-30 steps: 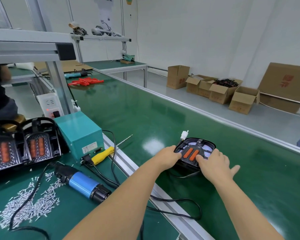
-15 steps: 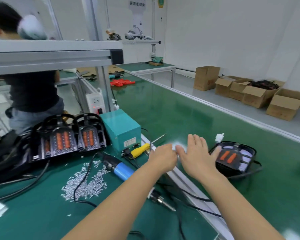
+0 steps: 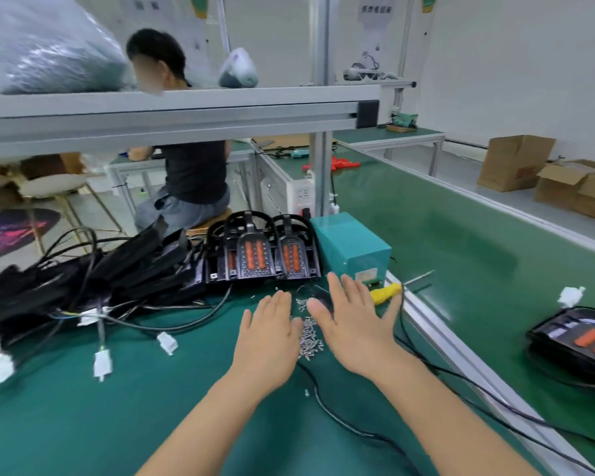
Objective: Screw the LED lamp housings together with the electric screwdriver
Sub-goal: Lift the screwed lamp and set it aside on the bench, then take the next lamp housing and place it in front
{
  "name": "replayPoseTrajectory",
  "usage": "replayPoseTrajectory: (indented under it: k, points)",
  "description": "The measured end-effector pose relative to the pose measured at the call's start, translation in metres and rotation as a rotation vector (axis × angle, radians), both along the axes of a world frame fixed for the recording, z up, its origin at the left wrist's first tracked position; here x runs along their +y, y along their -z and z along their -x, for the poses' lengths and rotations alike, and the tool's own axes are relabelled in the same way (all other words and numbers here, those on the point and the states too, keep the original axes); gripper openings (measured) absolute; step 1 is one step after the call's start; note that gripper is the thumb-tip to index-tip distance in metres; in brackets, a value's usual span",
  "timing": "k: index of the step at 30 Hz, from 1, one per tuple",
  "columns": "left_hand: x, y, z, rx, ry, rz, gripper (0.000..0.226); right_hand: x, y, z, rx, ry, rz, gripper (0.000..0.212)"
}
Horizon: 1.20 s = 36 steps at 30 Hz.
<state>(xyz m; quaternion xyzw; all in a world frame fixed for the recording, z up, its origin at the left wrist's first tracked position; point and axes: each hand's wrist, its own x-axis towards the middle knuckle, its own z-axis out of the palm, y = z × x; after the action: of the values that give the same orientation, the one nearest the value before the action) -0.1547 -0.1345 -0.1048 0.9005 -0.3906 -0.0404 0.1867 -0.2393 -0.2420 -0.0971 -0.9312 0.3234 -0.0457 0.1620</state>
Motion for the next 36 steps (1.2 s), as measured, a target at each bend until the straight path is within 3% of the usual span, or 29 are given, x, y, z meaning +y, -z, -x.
replayPoseTrajectory:
  k: [7, 15, 17, 21, 28, 31, 36]
  points:
    - [0.048, 0.010, -0.016, -0.024, -0.104, 0.073, 0.056, 0.035, 0.009, -0.035, 0.067, -0.132, 0.003, 0.066]
    - [0.118, -0.023, -0.068, -0.392, -0.231, 0.493, 0.050, 0.066, -0.003, -0.075, 0.131, -0.249, 0.053, 0.068]
    - [0.133, -0.031, -0.089, -0.469, -0.299, 0.462, 0.054, 0.075, -0.009, -0.086, 0.097, -0.272, 0.068, 0.069]
    - [0.145, -0.046, -0.139, -0.464, -0.435, 0.201, 0.062, 0.094, -0.026, -0.109, -0.058, -0.319, 0.054, 0.067]
    - [0.140, -0.047, -0.186, -0.419, -0.397, -0.029, 0.034, 0.103, -0.064, -0.155, -0.434, -0.368, -0.097, 0.063]
    - [0.140, -0.045, -0.192, -0.423, -0.403, 0.000, 0.033, 0.104, -0.081, -0.186, -0.422, -0.300, -0.166, 0.051]
    - [0.154, -0.042, -0.193, -0.411, -0.436, 0.286, 0.044, 0.111, -0.088, -0.235, -0.265, -0.231, -0.032, 0.047]
